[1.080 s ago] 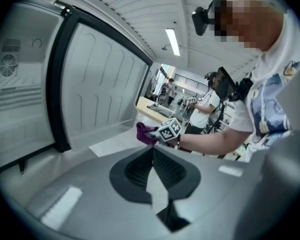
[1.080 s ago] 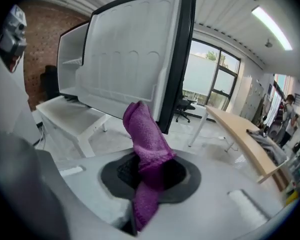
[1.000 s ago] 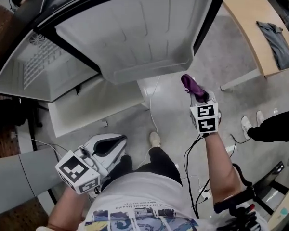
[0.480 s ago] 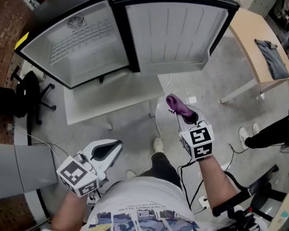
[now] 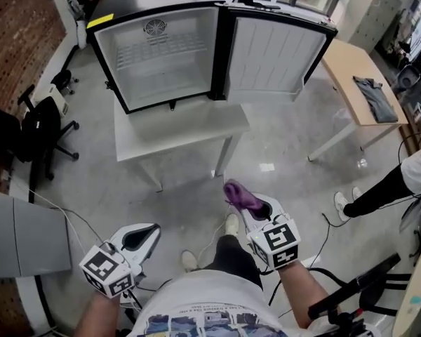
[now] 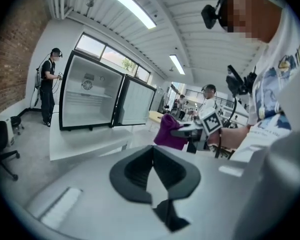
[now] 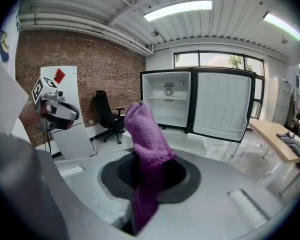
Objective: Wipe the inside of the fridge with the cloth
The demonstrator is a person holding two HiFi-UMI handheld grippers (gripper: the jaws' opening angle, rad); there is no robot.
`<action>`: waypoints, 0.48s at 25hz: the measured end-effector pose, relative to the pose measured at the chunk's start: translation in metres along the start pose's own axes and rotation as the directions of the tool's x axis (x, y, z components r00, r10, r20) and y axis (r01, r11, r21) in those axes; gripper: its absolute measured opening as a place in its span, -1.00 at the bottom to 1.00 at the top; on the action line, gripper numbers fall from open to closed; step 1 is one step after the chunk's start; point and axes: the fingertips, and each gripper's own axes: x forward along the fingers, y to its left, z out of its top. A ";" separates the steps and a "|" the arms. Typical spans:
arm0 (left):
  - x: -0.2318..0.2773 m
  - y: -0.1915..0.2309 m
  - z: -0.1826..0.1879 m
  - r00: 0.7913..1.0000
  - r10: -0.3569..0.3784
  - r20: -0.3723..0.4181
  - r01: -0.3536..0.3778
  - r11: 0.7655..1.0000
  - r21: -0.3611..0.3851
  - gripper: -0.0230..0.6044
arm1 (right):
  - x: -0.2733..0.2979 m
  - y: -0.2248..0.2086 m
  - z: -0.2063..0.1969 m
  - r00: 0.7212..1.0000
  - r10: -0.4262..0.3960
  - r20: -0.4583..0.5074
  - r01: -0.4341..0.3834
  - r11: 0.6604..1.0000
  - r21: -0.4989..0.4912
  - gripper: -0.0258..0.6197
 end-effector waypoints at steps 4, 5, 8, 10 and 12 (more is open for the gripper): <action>-0.028 -0.015 -0.011 1.000 0.003 0.019 -0.003 1.000 0.011 -0.91 | -0.026 0.038 0.009 0.999 0.025 0.028 -0.024 0.999 -0.032 -0.75; -0.029 -0.020 -0.011 1.000 0.004 0.026 -0.005 1.000 0.017 -0.90 | -0.033 0.043 0.012 0.999 0.031 0.039 -0.029 0.999 -0.041 -0.75; -0.023 -0.041 -0.013 0.999 0.019 0.040 -0.020 0.999 0.032 -0.91 | -0.053 0.044 0.015 0.995 0.061 0.074 -0.056 0.996 -0.068 -0.75; -0.017 -0.052 -0.013 0.999 0.030 0.044 -0.031 0.999 0.032 -0.91 | -0.063 0.042 0.016 0.993 0.077 0.092 -0.069 0.994 -0.083 -0.75; -0.017 -0.063 -0.012 0.999 0.030 0.042 -0.031 0.999 0.031 -0.90 | -0.074 0.044 0.018 0.991 0.086 0.102 -0.077 0.992 -0.095 -0.75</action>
